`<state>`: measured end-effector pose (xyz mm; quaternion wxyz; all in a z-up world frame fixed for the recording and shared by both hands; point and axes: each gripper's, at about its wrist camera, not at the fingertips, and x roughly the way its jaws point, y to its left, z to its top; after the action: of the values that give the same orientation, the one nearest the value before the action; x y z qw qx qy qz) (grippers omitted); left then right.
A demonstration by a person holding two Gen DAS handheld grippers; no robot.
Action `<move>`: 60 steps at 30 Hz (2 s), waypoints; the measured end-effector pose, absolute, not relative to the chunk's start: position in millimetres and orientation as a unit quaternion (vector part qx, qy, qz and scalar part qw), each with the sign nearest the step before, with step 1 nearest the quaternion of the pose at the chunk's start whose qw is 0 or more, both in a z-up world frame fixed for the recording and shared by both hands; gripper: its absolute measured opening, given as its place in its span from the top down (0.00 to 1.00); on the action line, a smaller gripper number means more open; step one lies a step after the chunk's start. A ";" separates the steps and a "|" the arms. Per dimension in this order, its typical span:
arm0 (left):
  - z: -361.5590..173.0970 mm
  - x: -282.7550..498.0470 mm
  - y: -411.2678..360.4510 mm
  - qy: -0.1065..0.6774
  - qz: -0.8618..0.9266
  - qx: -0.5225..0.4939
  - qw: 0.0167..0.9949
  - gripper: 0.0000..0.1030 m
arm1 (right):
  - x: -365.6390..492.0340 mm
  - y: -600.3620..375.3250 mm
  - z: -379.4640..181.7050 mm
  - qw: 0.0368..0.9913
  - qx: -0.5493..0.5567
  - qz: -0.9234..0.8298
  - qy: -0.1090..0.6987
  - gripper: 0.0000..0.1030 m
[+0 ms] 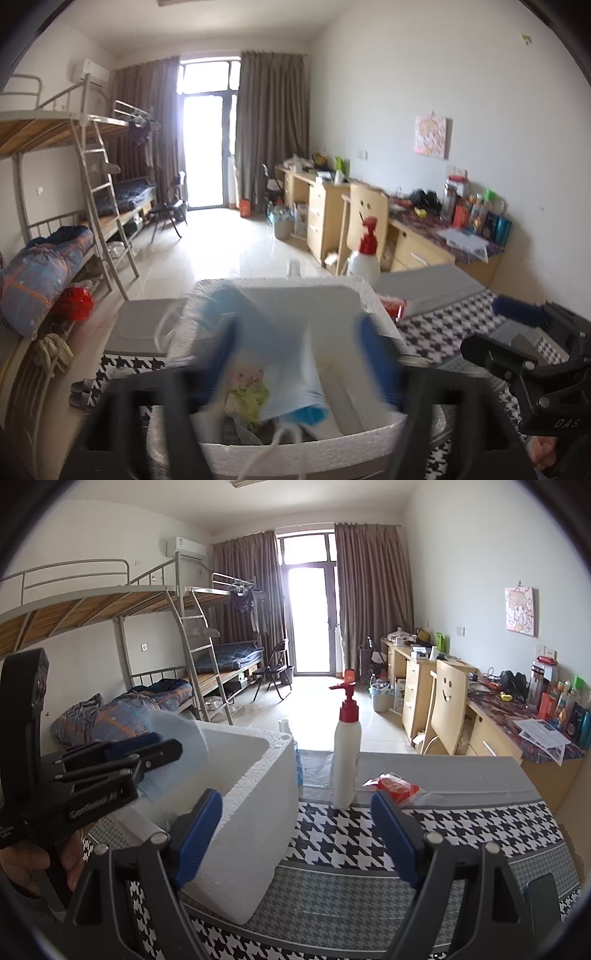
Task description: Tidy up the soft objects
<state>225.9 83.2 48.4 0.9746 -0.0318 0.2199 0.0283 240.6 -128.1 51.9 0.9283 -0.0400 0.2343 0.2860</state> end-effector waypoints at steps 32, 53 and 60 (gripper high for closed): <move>77.0 140.4 67.1 0.138 0.050 -0.021 0.989 0.01 | 194.2 -149.4 67.0 0.935 -0.032 0.292 0.200 0.17; 69.7 82.9 45.8 0.109 0.040 -0.015 0.993 0.01 | 136.5 -165.7 72.2 0.945 -0.020 0.294 0.141 0.05; 60.4 77.4 51.8 0.104 0.051 -0.026 0.993 0.01 | 129.8 -166.5 69.3 0.949 -0.023 0.285 0.131 0.04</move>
<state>77.4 51.8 60.4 0.9929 -0.0260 0.1044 0.0514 129.8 -166.5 69.3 0.9491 -0.0233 0.1312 0.2853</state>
